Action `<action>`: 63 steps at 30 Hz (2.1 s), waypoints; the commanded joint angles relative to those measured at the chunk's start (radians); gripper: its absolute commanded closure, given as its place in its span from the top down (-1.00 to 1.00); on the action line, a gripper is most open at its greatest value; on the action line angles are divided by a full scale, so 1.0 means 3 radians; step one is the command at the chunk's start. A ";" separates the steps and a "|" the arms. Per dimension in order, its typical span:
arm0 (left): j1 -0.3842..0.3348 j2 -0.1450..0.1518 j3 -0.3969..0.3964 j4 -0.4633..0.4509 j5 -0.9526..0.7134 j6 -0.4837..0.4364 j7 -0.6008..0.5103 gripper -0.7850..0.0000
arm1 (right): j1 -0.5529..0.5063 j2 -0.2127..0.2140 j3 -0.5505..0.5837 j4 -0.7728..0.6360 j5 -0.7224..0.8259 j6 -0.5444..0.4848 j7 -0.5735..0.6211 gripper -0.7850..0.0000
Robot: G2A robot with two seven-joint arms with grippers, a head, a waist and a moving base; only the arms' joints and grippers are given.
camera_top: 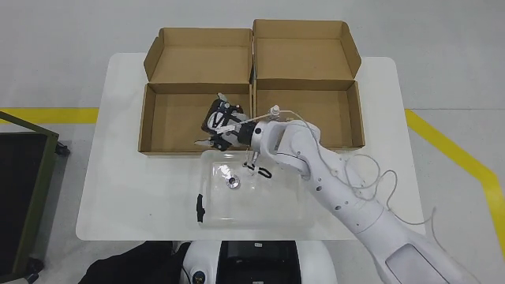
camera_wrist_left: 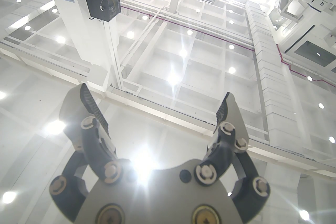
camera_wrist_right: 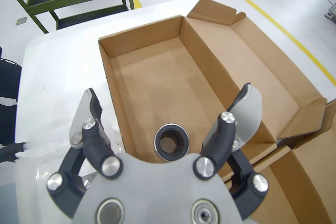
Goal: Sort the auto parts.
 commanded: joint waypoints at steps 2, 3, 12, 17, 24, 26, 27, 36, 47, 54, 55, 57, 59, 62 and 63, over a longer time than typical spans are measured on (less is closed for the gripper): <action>0.0000 0.0000 0.0000 0.0000 0.0000 0.0000 0.0000 1.00 | -0.0170 0.0043 0.0056 -0.0265 -0.0095 -0.0076 0.0025 1.00; 0.0000 0.0000 0.0000 0.0000 0.0000 0.0000 0.0000 1.00 | -0.0231 0.0058 0.0073 -0.0350 -0.0123 -0.0108 0.0039 1.00; 0.0000 0.0000 0.0000 0.0000 0.0000 0.0000 0.0000 1.00 | -0.0644 0.0176 0.0172 -0.0734 -0.0404 -0.0542 0.0003 1.00; 0.0000 0.0000 0.0000 0.0000 0.0000 0.0000 0.0000 1.00 | -0.0801 0.0228 0.0225 -0.0787 -0.0528 -0.0710 -0.0012 1.00; 0.0000 0.0000 0.0000 0.0000 0.0000 0.0000 0.0000 1.00 | -0.0977 0.0294 0.0273 -0.0825 -0.0736 -0.0903 -0.0048 1.00; 0.0000 0.0000 0.0000 0.0000 0.0000 0.0000 0.0000 1.00 | -0.1008 0.0309 0.0260 -0.0823 -0.0838 -0.0955 -0.0054 1.00; 0.0000 0.0000 0.0000 0.0000 0.0000 0.0000 0.0000 1.00 | -0.1018 0.0315 0.0250 -0.0816 -0.0895 -0.0976 -0.0052 1.00; 0.0000 0.0000 0.0000 0.0000 0.0000 0.0000 0.0000 1.00 | -0.1060 0.0348 0.0209 -0.0700 -0.1102 -0.1051 -0.0124 1.00; 0.0000 0.0000 0.0000 0.0000 0.0000 0.0000 0.0000 1.00 | -0.1029 0.0362 0.0195 -0.0470 -0.1117 -0.1053 -0.0131 1.00; 0.0000 0.0000 0.0000 0.0000 0.0000 0.0000 0.0000 1.00 | -0.0936 0.0341 0.0145 -0.0257 -0.1038 -0.1025 -0.0161 0.68; 0.0000 0.0000 0.0000 0.0000 0.0000 0.0000 0.0000 1.00 | -0.0923 0.0338 0.0139 -0.0223 -0.1033 -0.1010 -0.0166 0.57; 0.0000 0.0000 0.0000 0.0000 0.0000 0.0000 0.0000 1.00 | -0.0899 0.0331 0.0122 -0.0167 -0.1024 -0.0989 -0.0188 0.01; 0.0000 0.0000 0.0000 0.0000 0.0000 0.0000 0.0000 1.00 | -0.0879 0.0325 0.0104 -0.0118 -0.1021 -0.0978 -0.0208 -0.14; 0.0000 0.0000 0.0000 0.0000 0.0000 0.0000 0.0000 1.00 | -0.0857 0.0320 0.0083 -0.0074 -0.1021 -0.0967 -0.0229 -0.35; 0.0000 0.0000 0.0000 0.0000 0.0000 0.0000 0.0000 1.00 | -0.0852 0.0319 0.0080 -0.0065 -0.1022 -0.0965 -0.0236 -0.50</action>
